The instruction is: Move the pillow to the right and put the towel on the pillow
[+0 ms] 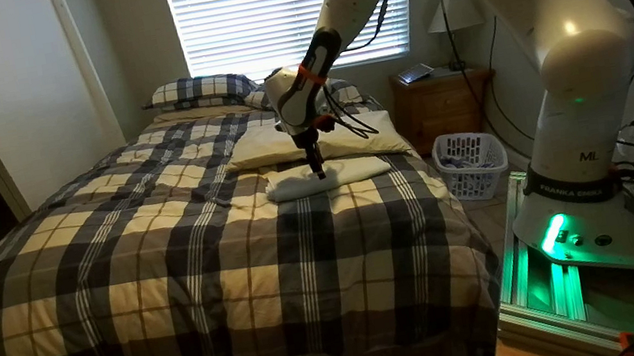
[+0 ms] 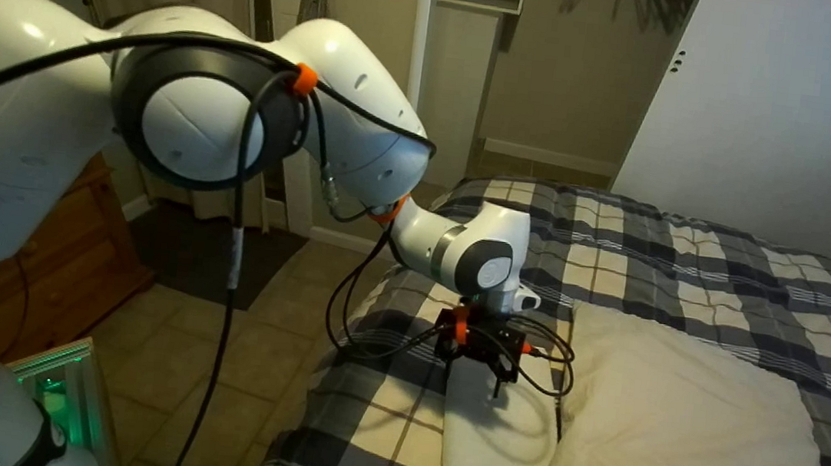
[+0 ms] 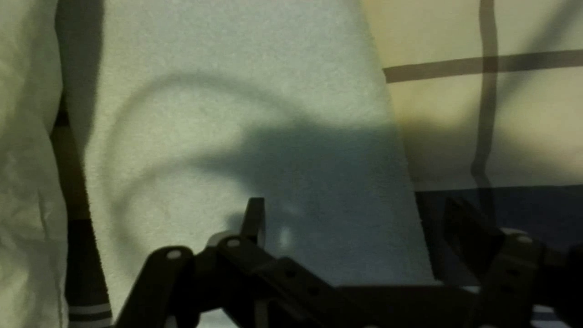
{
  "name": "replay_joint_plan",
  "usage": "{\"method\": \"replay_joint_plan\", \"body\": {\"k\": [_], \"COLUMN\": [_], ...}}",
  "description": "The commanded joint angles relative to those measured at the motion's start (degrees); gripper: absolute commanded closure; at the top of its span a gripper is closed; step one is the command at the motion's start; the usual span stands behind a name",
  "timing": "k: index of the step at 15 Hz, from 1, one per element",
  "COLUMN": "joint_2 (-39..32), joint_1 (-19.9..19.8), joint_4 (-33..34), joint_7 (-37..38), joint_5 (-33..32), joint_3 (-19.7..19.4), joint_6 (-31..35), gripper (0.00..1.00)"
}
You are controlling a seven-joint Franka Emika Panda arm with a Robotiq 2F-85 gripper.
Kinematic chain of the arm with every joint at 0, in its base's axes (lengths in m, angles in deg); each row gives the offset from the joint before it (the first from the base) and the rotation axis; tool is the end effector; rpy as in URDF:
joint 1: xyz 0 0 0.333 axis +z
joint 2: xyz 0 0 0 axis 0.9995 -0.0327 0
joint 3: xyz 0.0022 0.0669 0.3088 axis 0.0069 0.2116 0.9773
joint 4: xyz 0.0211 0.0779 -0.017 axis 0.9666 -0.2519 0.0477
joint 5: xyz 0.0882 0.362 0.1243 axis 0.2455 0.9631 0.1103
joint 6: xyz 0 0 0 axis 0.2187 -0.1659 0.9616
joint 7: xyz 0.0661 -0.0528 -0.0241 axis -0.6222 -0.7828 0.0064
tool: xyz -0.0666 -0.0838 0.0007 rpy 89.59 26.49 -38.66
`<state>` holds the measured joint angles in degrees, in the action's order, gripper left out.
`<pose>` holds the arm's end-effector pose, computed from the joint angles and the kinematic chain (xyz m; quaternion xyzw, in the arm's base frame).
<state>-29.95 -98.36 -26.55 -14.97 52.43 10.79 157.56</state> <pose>0.6383 -0.1461 0.1512 0.9586 0.2417 -0.1088 0.1040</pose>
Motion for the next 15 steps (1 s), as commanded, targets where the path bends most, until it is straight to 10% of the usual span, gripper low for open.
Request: {"method": "replay_joint_plan", "body": {"k": [1, 14, 15], "joint_2": [-1.71, -8.27, -8.61], "joint_1": [0.52, 1.71, 1.75], "joint_4": [2.46, 10.33, 10.84], "joint_7": [-1.23, -2.85, -2.78], "joint_5": [1.11, 0.16, 0.11], "joint_3": [0.05, -0.23, -0.29], "joint_6": [-3.12, -8.47, -8.64], "gripper": [0.0, 0.0, 0.25]}}
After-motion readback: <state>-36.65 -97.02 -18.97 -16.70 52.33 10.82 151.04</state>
